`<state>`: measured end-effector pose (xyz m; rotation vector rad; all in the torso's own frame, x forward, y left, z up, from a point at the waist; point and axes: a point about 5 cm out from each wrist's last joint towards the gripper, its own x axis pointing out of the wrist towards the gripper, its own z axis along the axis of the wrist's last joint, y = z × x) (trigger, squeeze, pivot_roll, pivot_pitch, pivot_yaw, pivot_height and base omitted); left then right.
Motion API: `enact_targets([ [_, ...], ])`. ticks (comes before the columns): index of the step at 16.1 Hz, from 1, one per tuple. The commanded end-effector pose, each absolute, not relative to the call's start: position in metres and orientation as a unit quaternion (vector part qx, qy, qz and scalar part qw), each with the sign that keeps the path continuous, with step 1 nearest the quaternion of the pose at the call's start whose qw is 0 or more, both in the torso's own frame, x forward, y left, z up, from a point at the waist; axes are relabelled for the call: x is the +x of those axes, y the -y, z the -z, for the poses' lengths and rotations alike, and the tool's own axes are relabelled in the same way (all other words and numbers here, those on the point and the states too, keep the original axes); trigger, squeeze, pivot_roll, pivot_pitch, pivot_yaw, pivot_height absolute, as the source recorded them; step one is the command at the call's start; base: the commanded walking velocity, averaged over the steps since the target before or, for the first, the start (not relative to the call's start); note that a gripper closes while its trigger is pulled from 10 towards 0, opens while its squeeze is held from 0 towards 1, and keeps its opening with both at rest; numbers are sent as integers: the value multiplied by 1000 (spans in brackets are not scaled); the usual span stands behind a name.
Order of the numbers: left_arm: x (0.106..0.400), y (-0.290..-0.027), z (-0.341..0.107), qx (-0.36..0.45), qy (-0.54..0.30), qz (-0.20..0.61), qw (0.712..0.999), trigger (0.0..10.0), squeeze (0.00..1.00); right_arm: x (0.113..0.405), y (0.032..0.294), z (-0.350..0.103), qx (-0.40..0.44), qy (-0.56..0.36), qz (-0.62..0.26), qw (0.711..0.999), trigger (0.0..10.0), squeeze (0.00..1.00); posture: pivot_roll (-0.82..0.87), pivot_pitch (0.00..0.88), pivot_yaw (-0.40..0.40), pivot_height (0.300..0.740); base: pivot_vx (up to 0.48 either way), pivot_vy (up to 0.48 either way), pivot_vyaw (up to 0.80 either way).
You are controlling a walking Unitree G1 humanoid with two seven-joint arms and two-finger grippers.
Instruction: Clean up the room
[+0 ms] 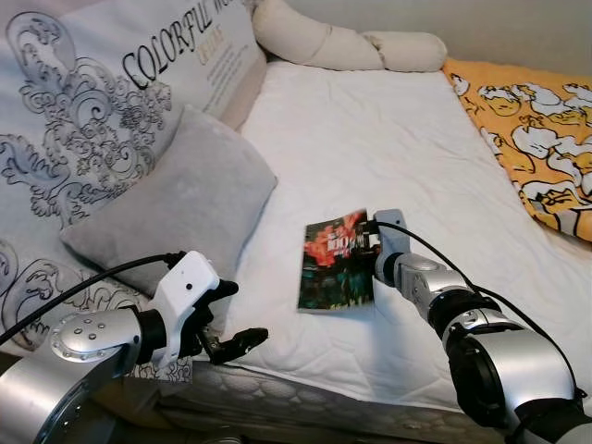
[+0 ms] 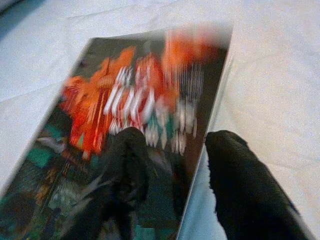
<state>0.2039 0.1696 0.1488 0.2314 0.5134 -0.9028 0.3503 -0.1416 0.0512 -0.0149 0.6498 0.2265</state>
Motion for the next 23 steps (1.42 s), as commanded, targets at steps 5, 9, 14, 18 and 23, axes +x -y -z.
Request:
enact_targets([
  [5,208,-165,-143,114,-247,426,863,10000,0,344,155,-44,34,-308,-103,945,10000,1000,111,0,-43,740,0,0,0],
  [9,217,-162,-144,121,-221,396,883,10000,0,340,170,-38,-16,-302,-48,952,10000,357,103,0,-34,740,0,0,0],
  [14,237,-170,-141,89,-157,241,953,10000,0,344,171,-45,48,-249,-22,967,10000,0,71,0,-32,740,0,0,0],
  [18,252,-166,-138,48,-123,152,980,10000,0,325,187,-50,66,-157,-17,985,10000,0,-1,0,-11,740,0,0,0],
  [23,257,-168,-131,45,-110,107,987,10000,0,288,187,-68,46,-92,-32,994,10000,0,-57,0,12,740,0,-64,0],
])
